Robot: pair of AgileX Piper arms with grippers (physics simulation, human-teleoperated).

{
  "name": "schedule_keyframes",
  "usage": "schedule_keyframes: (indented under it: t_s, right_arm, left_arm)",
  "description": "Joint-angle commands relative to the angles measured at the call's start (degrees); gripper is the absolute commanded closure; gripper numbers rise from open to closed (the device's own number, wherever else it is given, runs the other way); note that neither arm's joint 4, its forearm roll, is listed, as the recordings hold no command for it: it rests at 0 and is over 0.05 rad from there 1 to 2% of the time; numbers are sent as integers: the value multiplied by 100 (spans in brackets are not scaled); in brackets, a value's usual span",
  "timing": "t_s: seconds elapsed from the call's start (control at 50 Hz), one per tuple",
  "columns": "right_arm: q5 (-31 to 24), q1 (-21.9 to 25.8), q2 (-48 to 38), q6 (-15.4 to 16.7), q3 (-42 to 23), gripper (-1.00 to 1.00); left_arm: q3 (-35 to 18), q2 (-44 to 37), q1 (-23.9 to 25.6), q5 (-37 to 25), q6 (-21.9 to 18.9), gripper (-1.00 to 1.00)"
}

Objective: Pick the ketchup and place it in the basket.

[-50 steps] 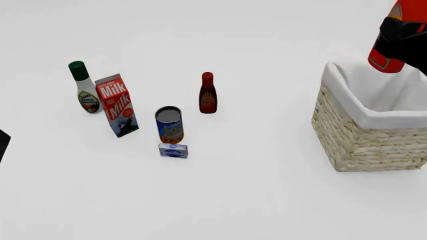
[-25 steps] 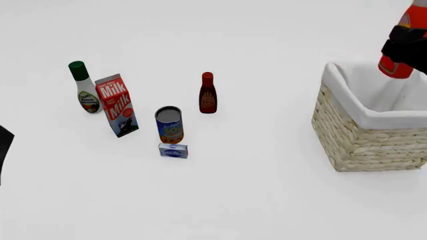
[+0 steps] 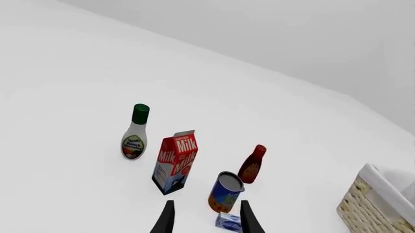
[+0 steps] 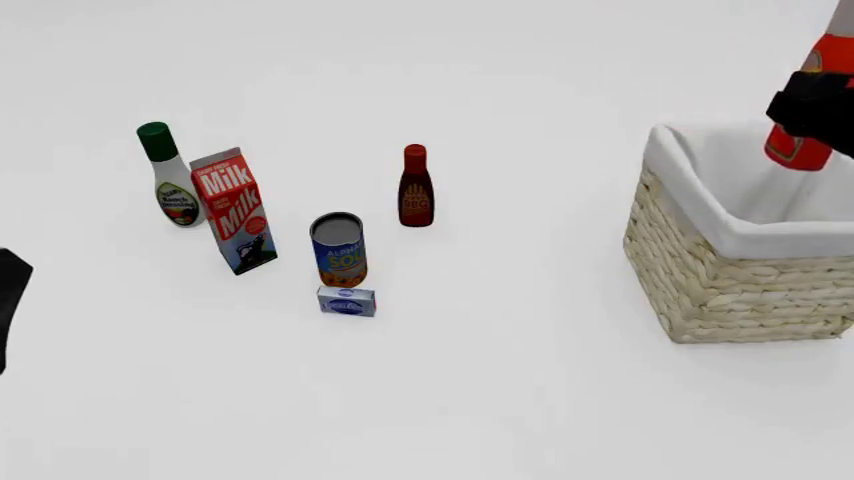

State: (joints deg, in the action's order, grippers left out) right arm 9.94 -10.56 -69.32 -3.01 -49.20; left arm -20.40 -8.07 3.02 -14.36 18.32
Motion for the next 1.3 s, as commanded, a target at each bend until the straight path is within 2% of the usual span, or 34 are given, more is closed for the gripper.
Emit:
schedule_keyframes:
  t_s: [0.02, 0.4, 1.3]
  right_arm:
    - [48, -127, -155, -74, -19, 100]
    - [321, -326, -548, -99, 120, 100]
    - [618, -543, -1549, -15, -99, 100]
  left_arm:
    - [35, 23, -3, 11, 26, -100]
    - [58, 65, -6, -2, 20, -100]
    - [50, 50, -34, 39, -26, -100]
